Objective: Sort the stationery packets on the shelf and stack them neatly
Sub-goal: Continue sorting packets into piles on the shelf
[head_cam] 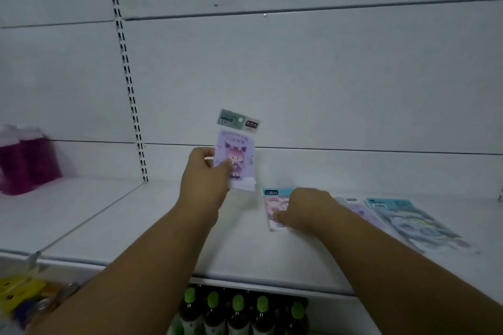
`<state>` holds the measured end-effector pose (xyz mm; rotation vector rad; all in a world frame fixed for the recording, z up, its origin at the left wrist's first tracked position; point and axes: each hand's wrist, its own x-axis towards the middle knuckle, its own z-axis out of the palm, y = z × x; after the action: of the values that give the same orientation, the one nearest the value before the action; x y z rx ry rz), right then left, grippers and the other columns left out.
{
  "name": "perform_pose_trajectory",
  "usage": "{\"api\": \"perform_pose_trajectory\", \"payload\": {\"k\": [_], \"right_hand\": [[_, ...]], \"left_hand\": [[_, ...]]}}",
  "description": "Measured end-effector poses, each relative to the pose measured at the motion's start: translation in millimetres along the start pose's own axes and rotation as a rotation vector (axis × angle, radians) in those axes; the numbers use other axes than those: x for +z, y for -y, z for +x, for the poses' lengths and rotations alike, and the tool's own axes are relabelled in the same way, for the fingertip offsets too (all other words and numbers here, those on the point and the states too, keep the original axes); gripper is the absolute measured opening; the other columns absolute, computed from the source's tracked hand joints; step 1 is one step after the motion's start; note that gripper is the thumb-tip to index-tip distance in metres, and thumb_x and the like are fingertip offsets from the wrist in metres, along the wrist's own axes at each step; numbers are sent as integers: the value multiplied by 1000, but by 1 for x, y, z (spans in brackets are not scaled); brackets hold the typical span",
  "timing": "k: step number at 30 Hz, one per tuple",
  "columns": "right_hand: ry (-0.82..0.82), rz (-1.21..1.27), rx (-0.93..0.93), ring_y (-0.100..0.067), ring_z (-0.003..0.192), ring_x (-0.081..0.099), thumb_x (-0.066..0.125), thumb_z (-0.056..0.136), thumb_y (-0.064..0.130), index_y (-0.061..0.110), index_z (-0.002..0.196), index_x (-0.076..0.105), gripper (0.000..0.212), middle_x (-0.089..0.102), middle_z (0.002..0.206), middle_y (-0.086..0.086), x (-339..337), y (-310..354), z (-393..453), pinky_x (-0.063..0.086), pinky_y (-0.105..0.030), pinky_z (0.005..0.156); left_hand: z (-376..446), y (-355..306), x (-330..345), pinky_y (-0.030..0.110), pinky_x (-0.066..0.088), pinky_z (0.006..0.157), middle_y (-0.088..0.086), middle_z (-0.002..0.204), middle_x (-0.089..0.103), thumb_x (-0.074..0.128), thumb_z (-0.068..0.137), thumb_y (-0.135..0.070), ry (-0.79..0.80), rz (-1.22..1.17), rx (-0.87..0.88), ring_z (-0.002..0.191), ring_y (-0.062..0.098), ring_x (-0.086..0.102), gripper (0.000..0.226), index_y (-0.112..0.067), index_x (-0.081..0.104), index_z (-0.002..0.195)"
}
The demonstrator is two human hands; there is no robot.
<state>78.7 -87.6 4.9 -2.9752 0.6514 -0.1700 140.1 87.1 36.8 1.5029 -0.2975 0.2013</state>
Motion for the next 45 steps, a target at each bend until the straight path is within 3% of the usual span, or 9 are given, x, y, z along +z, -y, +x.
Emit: {"api": "perform_pose_trajectory", "payload": {"k": [4,8,12,16,22,27,35,41,45], "right_hand": [[-9,283,139,-26,113,54,69,67,56,13,125,50,76,55,125,-13,-11,7,-2,43,-26,85],[-180,504,160,-28,99,60,75,76,30,8,118,49,55,47,122,-17,-7,10,-5,41,-25,75],[-382,822,66,-28,88,68,67,78,9,10,101,66,22,70,99,-11,-10,-3,-16,56,-35,79],[-511,1101,107,-24,87,70,66,81,3,14,106,65,28,72,96,-6,-32,-37,-30,58,-41,80],[-630,1136,182,-7,68,72,68,86,10,16,100,65,16,74,89,0,-64,-149,-76,50,-13,50],[-702,1122,340,-16,74,75,67,87,10,16,99,65,13,74,90,-6,-84,-270,-144,61,-34,66],[-845,1018,443,-18,77,75,67,86,10,19,94,63,13,74,92,-4,-118,-478,-251,62,-41,73],[-832,982,455,-19,79,74,69,85,13,18,97,62,15,74,93,-4,-129,-583,-255,62,-42,74],[-821,1001,410,-16,76,75,70,86,15,20,97,62,14,74,93,-2,-128,-624,-227,62,-34,67]], "left_hand": [[-7,-14,-12,44,62,73,-1,90,69,67,88,-17,24,-118,20,78,19,72,21,-32,53,91],[-11,-20,-17,45,61,75,-5,90,71,66,90,-21,63,-184,43,77,16,74,18,-34,54,93],[-19,-25,-6,24,58,55,-12,89,70,64,92,-24,65,-228,51,74,4,72,18,-37,53,91],[-35,-30,24,13,50,47,-14,90,68,62,94,-25,116,-239,58,72,-1,70,16,-37,52,91],[-84,-43,116,12,48,44,-10,89,69,60,95,-20,288,-314,38,67,-4,68,15,-33,53,93],[-159,-55,225,35,62,60,-6,97,70,59,95,-24,489,-323,-45,76,15,74,12,-35,53,97],[-308,-84,415,32,57,71,-3,99,71,60,93,-13,670,-420,-112,84,14,71,17,-28,56,101],[-348,-90,507,15,49,43,-4,88,70,61,90,-13,696,-369,-134,61,2,69,14,-25,58,98],[-341,-79,544,23,50,50,-3,87,68,63,87,-20,682,-272,-89,67,12,68,11,-28,58,92]]}}
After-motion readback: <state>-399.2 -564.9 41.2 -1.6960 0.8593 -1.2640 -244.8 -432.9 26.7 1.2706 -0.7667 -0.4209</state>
